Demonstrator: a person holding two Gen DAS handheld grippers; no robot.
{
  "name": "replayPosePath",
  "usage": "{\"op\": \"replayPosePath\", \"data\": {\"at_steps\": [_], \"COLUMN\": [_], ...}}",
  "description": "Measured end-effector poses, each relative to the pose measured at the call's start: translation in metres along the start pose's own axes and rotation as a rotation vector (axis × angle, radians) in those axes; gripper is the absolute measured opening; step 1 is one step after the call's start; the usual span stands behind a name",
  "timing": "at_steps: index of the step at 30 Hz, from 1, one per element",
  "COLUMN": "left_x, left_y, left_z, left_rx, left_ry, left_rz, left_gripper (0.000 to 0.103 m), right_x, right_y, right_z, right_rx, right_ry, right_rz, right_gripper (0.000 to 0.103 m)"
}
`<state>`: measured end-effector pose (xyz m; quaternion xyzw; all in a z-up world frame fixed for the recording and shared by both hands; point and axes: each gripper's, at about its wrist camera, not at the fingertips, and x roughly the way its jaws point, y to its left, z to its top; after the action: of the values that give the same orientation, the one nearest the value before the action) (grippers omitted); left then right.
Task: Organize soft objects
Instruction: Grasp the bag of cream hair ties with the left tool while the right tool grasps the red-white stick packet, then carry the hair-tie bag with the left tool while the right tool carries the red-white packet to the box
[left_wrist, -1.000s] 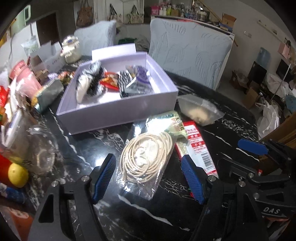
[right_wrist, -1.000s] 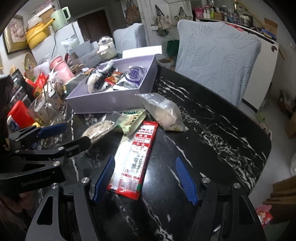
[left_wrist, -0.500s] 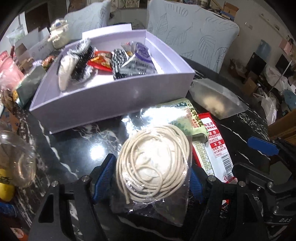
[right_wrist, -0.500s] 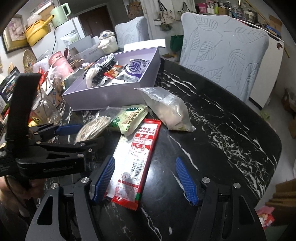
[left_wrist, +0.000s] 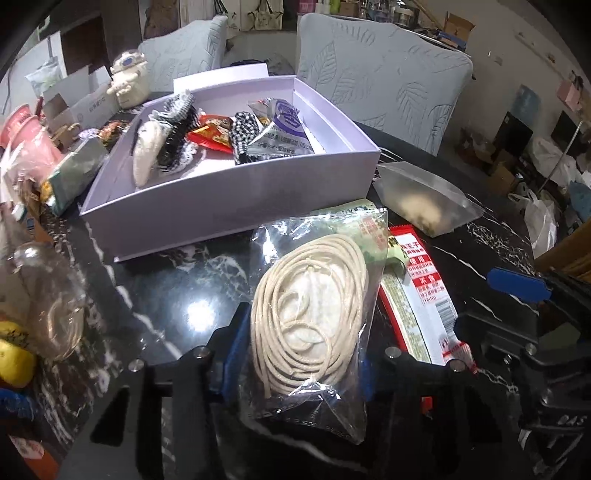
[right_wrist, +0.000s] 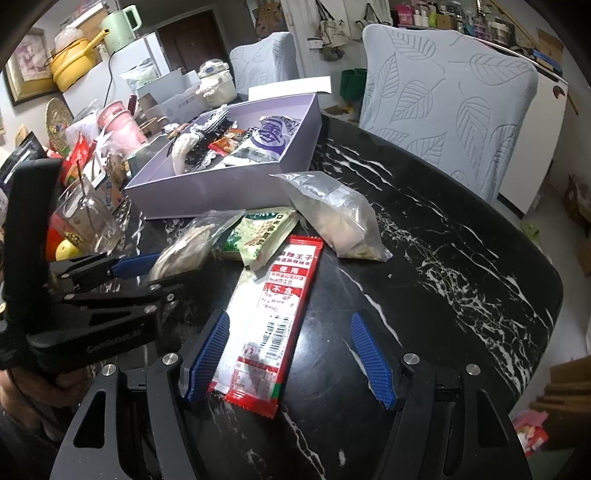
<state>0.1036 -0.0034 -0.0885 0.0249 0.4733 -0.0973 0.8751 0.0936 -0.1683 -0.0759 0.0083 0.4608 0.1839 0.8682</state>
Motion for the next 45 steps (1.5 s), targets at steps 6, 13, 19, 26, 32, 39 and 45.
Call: {"op": "replayPosePath", "data": {"at_steps": [6,13,19,26,32,39,45], "left_x": [-0.025,-0.043,-0.045,-0.048,-0.052,-0.058,-0.063], "left_y": [0.005,0.014,0.022,0.02,0.015,0.004,-0.009], "left_z": [-0.012,-0.031,-0.037,-0.041,-0.045,-0.053,-0.062], "left_rx": [-0.068,-0.107,-0.139,-0.144,-0.14,-0.136,-0.119], "left_ry": [-0.032,-0.043,-0.036,-0.039,-0.043,-0.043,-0.039], "left_rz": [0.065,0.104,0.104,0.099,0.096,0.066,0.049], "left_gripper": [0.048,0.048,0.048,0.048,0.048,0.048,0.048], "right_x": [0.002,0.015,0.027,0.03,0.02,0.0,-0.02], "right_y": [0.006,0.017,0.03,0.041,0.035,0.026,0.018], "right_z": [-0.002,-0.004,-0.002,-0.009,-0.017,-0.039,-0.06], "right_rx": [-0.002,-0.013,-0.033,-0.119,-0.127,-0.107,-0.112], "right_ry": [0.007,0.031,0.043,0.018,0.019,0.03,0.049], "right_rz": [0.016,0.026,0.001,-0.101,-0.075,-0.045,-0.055], "right_gripper": [0.069,0.069,0.069,0.058,0.049,0.047,0.051]}}
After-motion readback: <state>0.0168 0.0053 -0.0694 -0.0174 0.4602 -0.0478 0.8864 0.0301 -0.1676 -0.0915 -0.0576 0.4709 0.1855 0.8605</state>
